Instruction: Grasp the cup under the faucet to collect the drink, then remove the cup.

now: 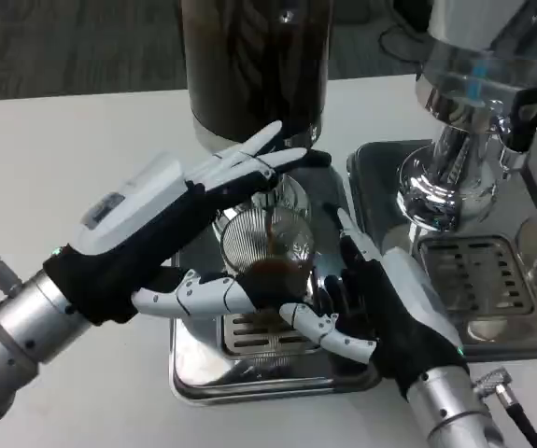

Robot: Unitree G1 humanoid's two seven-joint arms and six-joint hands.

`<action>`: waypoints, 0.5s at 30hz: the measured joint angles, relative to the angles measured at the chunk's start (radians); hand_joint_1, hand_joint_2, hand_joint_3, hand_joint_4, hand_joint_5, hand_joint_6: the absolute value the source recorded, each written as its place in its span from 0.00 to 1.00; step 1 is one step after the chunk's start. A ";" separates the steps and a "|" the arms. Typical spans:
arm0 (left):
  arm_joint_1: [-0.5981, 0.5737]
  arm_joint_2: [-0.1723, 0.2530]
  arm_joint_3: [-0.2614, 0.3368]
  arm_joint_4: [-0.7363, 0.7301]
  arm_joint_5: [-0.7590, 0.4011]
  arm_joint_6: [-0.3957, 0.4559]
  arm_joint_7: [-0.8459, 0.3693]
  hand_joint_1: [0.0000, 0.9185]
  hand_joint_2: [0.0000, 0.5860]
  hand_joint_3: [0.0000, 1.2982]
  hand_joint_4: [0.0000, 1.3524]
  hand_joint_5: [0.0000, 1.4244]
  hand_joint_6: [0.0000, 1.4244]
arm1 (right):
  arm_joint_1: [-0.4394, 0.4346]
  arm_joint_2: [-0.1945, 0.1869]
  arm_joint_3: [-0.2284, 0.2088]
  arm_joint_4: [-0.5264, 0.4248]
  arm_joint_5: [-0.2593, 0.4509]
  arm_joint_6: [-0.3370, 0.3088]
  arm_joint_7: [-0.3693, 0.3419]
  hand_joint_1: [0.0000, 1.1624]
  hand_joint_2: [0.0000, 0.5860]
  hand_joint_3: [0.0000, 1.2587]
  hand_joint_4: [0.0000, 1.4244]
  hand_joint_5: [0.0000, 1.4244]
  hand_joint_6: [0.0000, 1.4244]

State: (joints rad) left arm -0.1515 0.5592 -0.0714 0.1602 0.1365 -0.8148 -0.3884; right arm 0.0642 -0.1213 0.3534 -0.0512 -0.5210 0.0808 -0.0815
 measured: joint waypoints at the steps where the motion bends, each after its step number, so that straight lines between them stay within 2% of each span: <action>1: 0.000 0.000 0.000 0.000 0.002 0.000 0.001 0.00 0.24 0.14 0.00 0.08 0.05 | 0.000 0.000 0.003 0.002 0.000 0.000 0.003 0.41 0.36 0.00 0.00 0.00 0.04; 7: 0.001 0.000 0.000 -0.001 0.004 0.002 0.004 0.00 0.25 0.14 0.00 0.08 0.05 | -0.015 0.004 0.008 0.038 0.015 -0.015 0.008 0.42 0.34 0.00 0.00 0.00 0.04; 9: 0.002 0.000 0.000 -0.003 0.004 0.002 0.005 0.00 0.25 0.14 0.00 0.08 0.05 | -0.019 0.009 0.006 0.057 0.029 -0.036 -0.001 0.42 0.34 0.00 0.00 0.00 0.04; 11: 0.005 0.000 0.000 -0.007 0.004 0.006 0.007 0.00 0.25 0.14 0.00 0.09 0.05 | -0.019 0.032 0.003 0.079 0.046 -0.059 -0.022 0.43 0.33 0.00 0.00 0.00 0.06; 15: 0.013 0.000 -0.001 -0.015 0.003 0.012 0.011 0.00 0.25 0.14 0.00 0.09 0.05 | -0.018 0.037 0.000 0.098 0.050 -0.088 -0.042 0.43 0.33 0.00 0.00 0.00 0.06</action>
State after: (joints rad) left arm -0.1383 0.5591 -0.0719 0.1448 0.1398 -0.8030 -0.3778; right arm 0.0458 -0.0842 0.3534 0.0467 -0.4706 -0.0075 -0.1239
